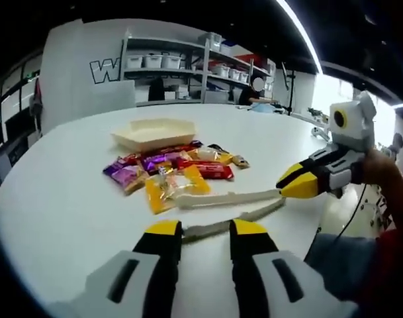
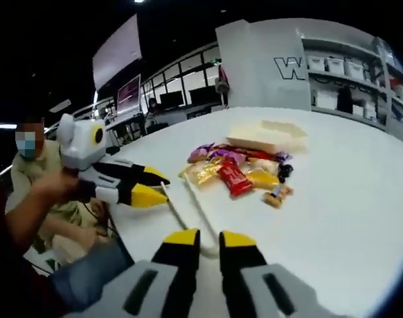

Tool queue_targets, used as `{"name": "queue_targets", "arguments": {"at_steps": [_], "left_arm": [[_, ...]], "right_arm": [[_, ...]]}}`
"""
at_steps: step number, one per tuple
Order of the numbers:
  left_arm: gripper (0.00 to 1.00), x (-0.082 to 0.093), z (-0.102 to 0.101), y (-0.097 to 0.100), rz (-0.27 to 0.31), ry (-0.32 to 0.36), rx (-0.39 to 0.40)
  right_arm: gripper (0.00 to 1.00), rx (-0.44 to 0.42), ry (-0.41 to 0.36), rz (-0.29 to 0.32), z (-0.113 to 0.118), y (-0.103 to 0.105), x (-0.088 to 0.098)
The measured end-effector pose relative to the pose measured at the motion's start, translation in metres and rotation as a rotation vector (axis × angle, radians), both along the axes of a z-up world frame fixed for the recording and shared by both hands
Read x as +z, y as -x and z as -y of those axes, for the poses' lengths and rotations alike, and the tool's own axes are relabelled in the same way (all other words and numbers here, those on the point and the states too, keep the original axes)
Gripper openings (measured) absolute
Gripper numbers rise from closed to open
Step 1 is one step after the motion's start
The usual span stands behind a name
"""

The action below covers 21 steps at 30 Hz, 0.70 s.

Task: Place the target food into the container with the food tongs after gripping and lifting it, then release it inside without dropping or visibly crushing the food.

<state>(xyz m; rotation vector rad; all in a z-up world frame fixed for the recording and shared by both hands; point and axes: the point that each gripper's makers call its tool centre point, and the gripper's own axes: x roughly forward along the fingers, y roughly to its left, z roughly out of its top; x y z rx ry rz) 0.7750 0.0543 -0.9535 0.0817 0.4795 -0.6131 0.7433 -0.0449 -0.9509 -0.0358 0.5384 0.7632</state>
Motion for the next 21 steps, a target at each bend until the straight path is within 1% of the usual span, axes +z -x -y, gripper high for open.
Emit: {"name": "queue_targets", "arguments": {"at_steps": [2,4,6,8,10,11,12,16,18,20,21], "left_arm": [[0.28,0.0023,0.0007,-0.0009,0.005,-0.004,-0.002],[0.28,0.0037,0.0014,-0.0008,0.006,-0.011,0.001],[0.28,0.0049,0.0013,-0.0006,0.016,-0.013,0.000],[0.28,0.0030,0.0007,0.0010,0.008,-0.015,0.003],[0.28,-0.0042,0.0004,0.0029,-0.008,-0.025,0.009],[0.29,-0.0024,0.0013,0.0031,0.015,-0.020,0.015],[0.29,-0.0021,0.0014,0.0047,0.017,-0.029,0.012],[0.34,-0.0005,0.0048,0.0048,0.001,-0.018,0.018],[0.34,-0.0013,0.0046,0.0047,0.004,-0.035,0.009],[0.33,-0.0010,0.0045,0.0017,0.003,-0.036,0.009],[0.33,-0.0011,0.0060,-0.0008,-0.010,-0.036,0.011]], "right_arm": [[0.10,0.005,-0.002,-0.001,-0.0006,0.0012,0.0003],[0.10,0.004,0.000,0.003,-0.0006,0.0013,0.0002],[0.09,0.018,0.029,0.031,0.0002,0.0006,-0.0003],[0.10,0.027,0.030,0.028,-0.0003,0.0005,-0.0010],[0.14,0.011,0.017,-0.007,0.0010,-0.0010,-0.0054],[0.14,-0.003,-0.005,-0.016,0.0010,-0.0016,-0.0046],[0.14,0.001,-0.007,-0.022,0.0015,-0.0014,-0.0059],[0.10,0.013,-0.006,-0.017,-0.0025,0.0002,-0.0052],[0.10,0.009,0.004,-0.011,-0.0015,-0.0006,-0.0053],[0.11,-0.004,-0.006,-0.025,-0.0005,-0.0005,-0.0057],[0.11,-0.012,-0.008,-0.032,0.0000,-0.0002,-0.0058]]}}
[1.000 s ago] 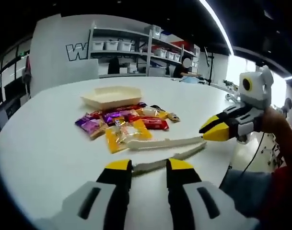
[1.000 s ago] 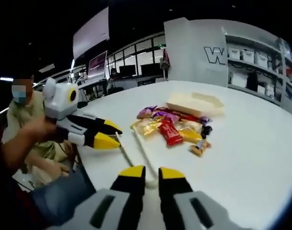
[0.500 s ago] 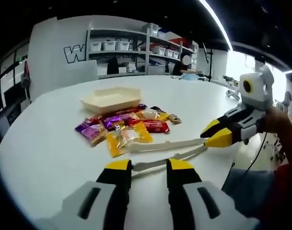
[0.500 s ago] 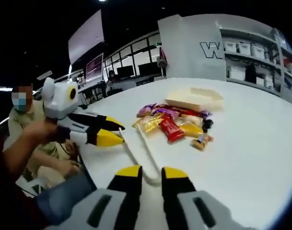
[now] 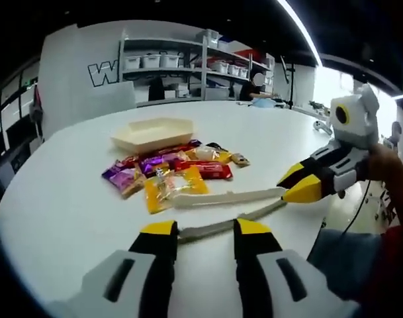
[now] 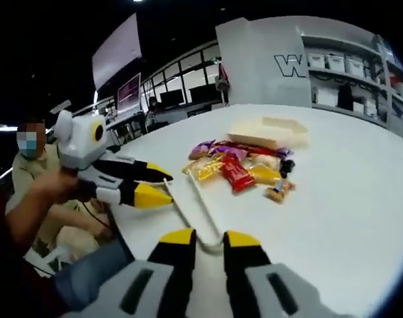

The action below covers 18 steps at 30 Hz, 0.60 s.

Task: Place the target food into the container with the food tongs after gripping and lifting it, then release it inside without dropping or visibly crushing the food.

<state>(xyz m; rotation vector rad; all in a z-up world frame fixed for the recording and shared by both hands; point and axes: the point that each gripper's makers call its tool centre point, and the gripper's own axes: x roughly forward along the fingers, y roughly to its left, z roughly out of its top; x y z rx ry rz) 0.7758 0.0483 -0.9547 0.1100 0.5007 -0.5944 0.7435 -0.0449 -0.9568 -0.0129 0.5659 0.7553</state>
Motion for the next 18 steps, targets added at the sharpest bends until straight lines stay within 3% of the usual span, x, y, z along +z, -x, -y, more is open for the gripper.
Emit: {"name": "queue_targets", "arguments": {"at_steps": [3,7,18], "left_arm": [[0.35,0.002,0.004,-0.002,0.029,-0.064,-0.030],[0.43,-0.003,0.010,-0.001,-0.003,-0.034,-0.043],[0.44,-0.003,0.008,0.002,0.011,-0.060,-0.085]], "right_arm": [[0.13,-0.003,0.014,-0.002,-0.001,0.002,-0.001],[0.15,0.013,0.030,-0.002,-0.002,0.006,0.000],[0.13,0.020,0.032,-0.037,-0.004,0.016,0.000]]}}
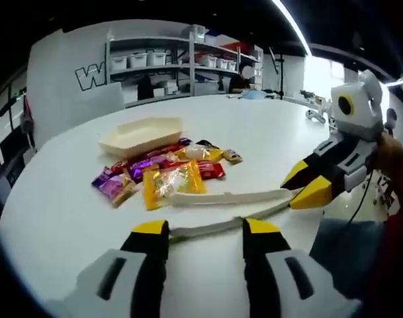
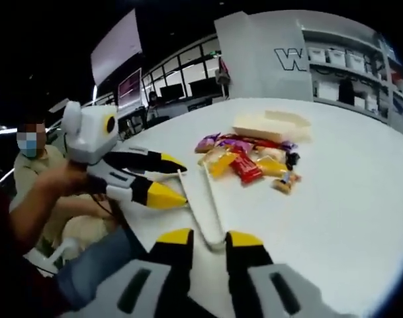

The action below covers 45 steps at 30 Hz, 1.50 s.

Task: Place the target food into the container with the food tongs after gripping and lifting it, then release it inside without dropping or visibly crushing the food.

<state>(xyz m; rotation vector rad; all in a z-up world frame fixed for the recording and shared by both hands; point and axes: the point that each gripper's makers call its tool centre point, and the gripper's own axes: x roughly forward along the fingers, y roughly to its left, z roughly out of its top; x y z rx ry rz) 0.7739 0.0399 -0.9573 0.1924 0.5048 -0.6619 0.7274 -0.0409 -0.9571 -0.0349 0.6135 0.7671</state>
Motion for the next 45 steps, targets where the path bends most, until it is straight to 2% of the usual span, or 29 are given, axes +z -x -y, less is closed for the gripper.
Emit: {"name": "queue_targets", "arguments": {"at_steps": [6,15,18,23,26,29,32,37,40,43,45], "left_arm": [[0.44,-0.005,-0.002,0.002,-0.008,-0.030,0.002],[0.50,0.002,-0.005,0.016,-0.022,0.065,0.055],[0.52,0.006,-0.006,0.019,-0.013,0.068,0.056],[0.53,0.019,-0.011,0.018,0.014,0.114,0.086],[0.53,0.014,-0.010,0.020,-0.012,0.111,0.080],[0.54,0.011,-0.007,0.024,-0.006,0.100,0.073],[0.54,0.011,-0.005,0.027,-0.016,0.114,0.071],[0.54,0.011,-0.001,0.029,-0.023,0.129,0.069],[0.56,0.010,0.003,0.032,-0.036,0.136,0.065],[0.59,0.007,0.010,0.034,-0.053,0.142,0.053],[0.62,0.004,0.011,0.033,-0.059,0.129,0.056]], "right_arm": [[0.15,0.019,0.003,0.004,-0.003,0.006,0.000],[0.15,0.042,0.009,0.003,-0.008,0.016,0.001],[0.16,0.049,0.015,0.005,-0.011,0.019,0.001],[0.16,0.073,0.026,0.006,-0.018,0.026,0.001],[0.15,0.083,0.032,0.004,-0.020,0.028,0.001],[0.10,0.119,0.023,-0.007,-0.029,0.037,0.000],[0.14,0.125,0.037,0.001,-0.033,0.039,0.000],[0.14,0.151,0.020,-0.013,-0.042,0.046,0.000],[0.14,0.162,0.022,-0.010,-0.045,0.048,0.000],[0.15,0.196,-0.012,-0.026,-0.052,0.053,0.002],[0.15,0.191,-0.018,-0.012,-0.053,0.052,0.003]]}}
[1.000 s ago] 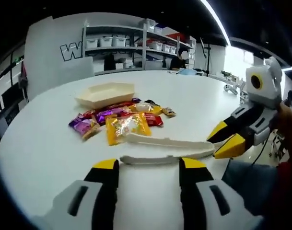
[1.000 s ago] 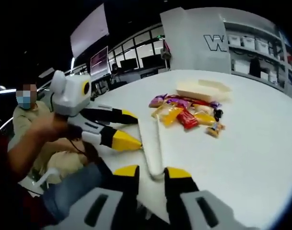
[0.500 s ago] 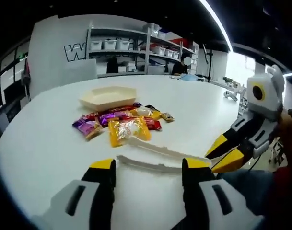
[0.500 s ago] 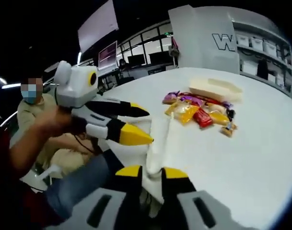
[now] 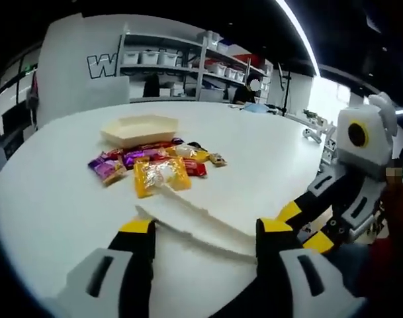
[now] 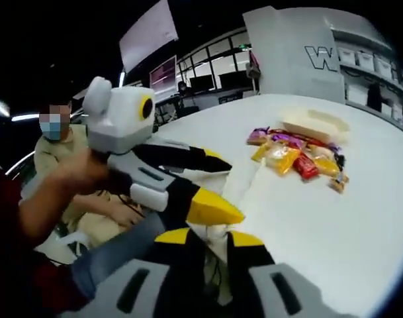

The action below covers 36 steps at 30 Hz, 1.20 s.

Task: Place the target food into the container with the food tongs after gripping and lifting it, then release it inside without dropping or visibly crushing the food.

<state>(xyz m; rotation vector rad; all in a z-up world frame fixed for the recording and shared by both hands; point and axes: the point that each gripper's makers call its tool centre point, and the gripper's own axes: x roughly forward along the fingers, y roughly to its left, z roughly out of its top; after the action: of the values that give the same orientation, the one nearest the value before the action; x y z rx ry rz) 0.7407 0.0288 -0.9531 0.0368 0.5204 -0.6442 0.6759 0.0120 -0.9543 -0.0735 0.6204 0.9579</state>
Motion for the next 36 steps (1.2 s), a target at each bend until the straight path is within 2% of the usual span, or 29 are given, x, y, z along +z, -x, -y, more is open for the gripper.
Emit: {"name": "queue_targets", "arguments": {"at_steps": [3,4,9,14,18,20,23,25,32,36], "left_arm": [[0.62,-0.006,0.001,0.000,-0.030,0.001,0.018],[0.62,-0.004,0.001,-0.003,-0.014,-0.001,0.015],[0.60,-0.008,0.001,-0.007,-0.014,-0.031,0.033],[0.57,-0.009,0.000,-0.007,-0.017,-0.038,0.033],[0.52,-0.008,0.003,-0.004,-0.031,-0.036,0.000],[0.46,-0.008,0.003,-0.003,-0.041,-0.036,-0.017],[0.43,-0.007,0.006,-0.002,-0.028,-0.021,-0.068],[0.42,-0.008,0.006,-0.001,-0.045,-0.008,-0.075],[0.41,-0.006,0.012,-0.001,-0.032,-0.010,-0.150],[0.40,-0.005,0.017,-0.003,-0.033,-0.003,-0.219]], "right_arm": [[0.15,-0.004,-0.004,0.005,0.004,-0.002,0.002],[0.15,-0.009,0.000,0.007,0.006,-0.003,0.002],[0.14,-0.051,0.048,0.048,0.024,-0.012,0.001],[0.14,-0.074,0.050,0.067,0.034,-0.017,0.005],[0.13,-0.090,0.053,0.083,0.038,-0.021,0.008],[0.13,-0.094,0.052,0.085,0.040,-0.022,0.009],[0.13,-0.101,0.052,0.093,0.041,-0.022,0.012],[0.14,-0.099,0.058,0.097,0.041,-0.022,0.012],[0.13,-0.095,0.066,0.084,0.039,-0.023,0.007],[0.14,-0.048,0.045,0.049,0.026,-0.015,0.004]]}}
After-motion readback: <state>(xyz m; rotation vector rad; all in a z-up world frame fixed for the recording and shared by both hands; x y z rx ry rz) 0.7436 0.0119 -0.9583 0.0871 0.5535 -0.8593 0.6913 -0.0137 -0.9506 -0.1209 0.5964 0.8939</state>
